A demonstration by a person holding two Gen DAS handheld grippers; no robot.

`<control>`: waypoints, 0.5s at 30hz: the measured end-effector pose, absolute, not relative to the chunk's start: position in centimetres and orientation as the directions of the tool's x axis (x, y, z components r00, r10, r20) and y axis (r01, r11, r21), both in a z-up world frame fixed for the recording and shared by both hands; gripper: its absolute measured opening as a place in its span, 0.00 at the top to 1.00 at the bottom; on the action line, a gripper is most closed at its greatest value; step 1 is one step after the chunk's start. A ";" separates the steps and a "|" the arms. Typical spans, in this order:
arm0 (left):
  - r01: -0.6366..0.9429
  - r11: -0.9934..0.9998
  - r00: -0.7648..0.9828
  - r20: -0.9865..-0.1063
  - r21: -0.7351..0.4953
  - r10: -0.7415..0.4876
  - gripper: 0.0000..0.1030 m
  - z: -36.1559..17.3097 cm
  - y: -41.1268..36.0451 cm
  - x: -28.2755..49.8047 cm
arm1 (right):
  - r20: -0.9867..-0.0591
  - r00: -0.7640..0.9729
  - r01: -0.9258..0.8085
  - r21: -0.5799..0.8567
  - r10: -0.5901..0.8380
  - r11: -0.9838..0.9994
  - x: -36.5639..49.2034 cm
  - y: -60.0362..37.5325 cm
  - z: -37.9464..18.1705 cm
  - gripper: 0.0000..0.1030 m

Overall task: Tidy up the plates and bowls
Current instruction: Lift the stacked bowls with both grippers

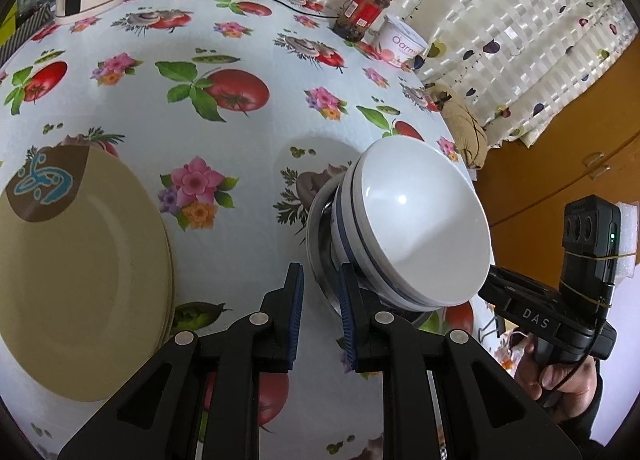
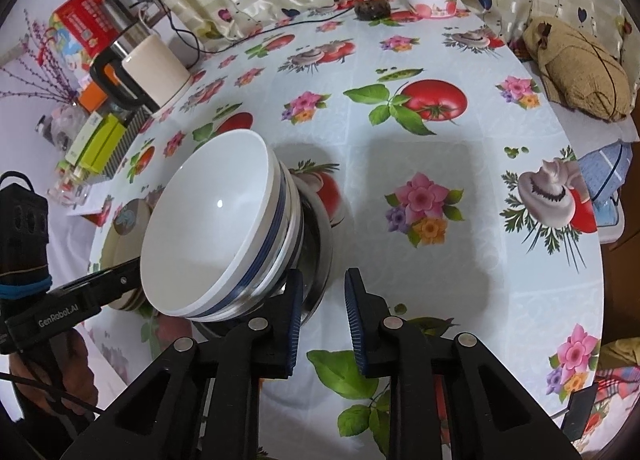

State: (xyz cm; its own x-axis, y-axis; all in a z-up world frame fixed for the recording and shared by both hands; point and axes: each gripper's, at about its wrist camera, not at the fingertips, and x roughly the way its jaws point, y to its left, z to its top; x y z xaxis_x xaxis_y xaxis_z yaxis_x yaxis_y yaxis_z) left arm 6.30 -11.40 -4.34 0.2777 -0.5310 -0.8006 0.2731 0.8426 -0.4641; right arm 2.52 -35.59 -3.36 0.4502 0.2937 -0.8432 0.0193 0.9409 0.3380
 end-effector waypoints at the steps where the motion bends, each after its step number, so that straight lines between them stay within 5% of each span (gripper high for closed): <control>1: 0.272 0.842 0.274 -0.801 -0.466 -0.532 0.82 -4.5 -11.4 6.3 | -0.844 0.448 0.018 0.340 0.296 0.940 2.5 -35.6 -3.4 0.79; 15: 0.260 0.839 0.262 -0.801 -0.478 -0.538 0.82 -5.5 -11.6 6.7 | -0.844 0.432 0.009 0.355 0.316 0.935 2.7 -35.1 -4.0 0.84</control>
State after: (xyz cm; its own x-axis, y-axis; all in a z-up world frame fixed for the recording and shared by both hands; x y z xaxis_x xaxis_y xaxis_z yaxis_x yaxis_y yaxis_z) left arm 6.67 -11.57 -5.53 0.2625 -0.5380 -0.8010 0.2596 0.8389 -0.4784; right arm 2.71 -35.05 -4.01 0.4325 0.3161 -0.8444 0.0093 0.9349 0.3548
